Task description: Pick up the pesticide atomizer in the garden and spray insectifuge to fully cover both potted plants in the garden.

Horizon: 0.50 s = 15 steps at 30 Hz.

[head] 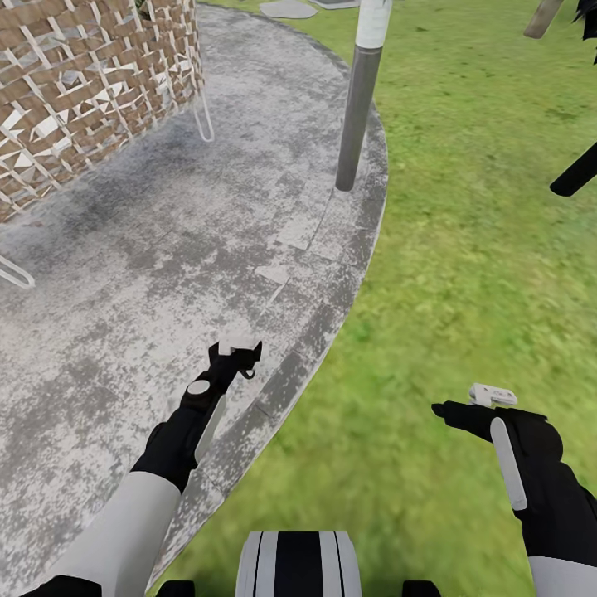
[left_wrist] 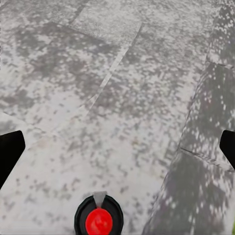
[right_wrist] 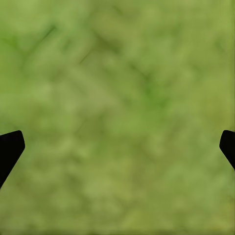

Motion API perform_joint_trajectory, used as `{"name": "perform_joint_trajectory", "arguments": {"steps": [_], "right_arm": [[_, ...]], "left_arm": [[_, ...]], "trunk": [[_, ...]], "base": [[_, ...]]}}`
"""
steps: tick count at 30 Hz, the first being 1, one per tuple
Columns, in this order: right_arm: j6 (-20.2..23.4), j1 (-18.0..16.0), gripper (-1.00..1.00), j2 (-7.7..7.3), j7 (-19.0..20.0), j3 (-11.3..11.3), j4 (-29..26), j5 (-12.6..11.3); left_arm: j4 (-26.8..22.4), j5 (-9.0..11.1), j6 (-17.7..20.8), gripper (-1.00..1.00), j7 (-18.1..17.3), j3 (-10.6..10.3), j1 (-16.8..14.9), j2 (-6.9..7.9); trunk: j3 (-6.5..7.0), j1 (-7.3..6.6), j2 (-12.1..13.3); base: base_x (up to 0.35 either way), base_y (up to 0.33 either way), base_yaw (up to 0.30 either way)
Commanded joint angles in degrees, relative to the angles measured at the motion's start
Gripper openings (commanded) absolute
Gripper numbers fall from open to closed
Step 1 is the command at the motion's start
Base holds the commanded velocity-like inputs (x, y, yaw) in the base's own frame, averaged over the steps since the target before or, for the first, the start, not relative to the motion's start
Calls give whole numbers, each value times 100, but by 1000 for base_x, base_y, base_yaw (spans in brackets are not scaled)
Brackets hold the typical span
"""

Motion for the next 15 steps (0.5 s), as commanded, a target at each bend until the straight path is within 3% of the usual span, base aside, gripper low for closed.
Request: {"name": "perform_joint_trajectory", "arguments": {"steps": [1,5,15], "right_arm": [[24,-3,100,-1,2,-5,-4,-25],[24,-3,100,0,2,-5,-4,-25],[24,-3,100,-2,7,-7,-4,-19]], "left_arm": [[-9,5,19,100,7,-5,12,2],[-9,16,-253,100,11,-4,36,1],[-27,26,-383,100,11,11,113,10]], "trunk": [[-3,-1,-1],[-4,-1,-1],[-244,22,-13]], "base": [[0,0,0],[0,0,0],[0,0,0]]}}
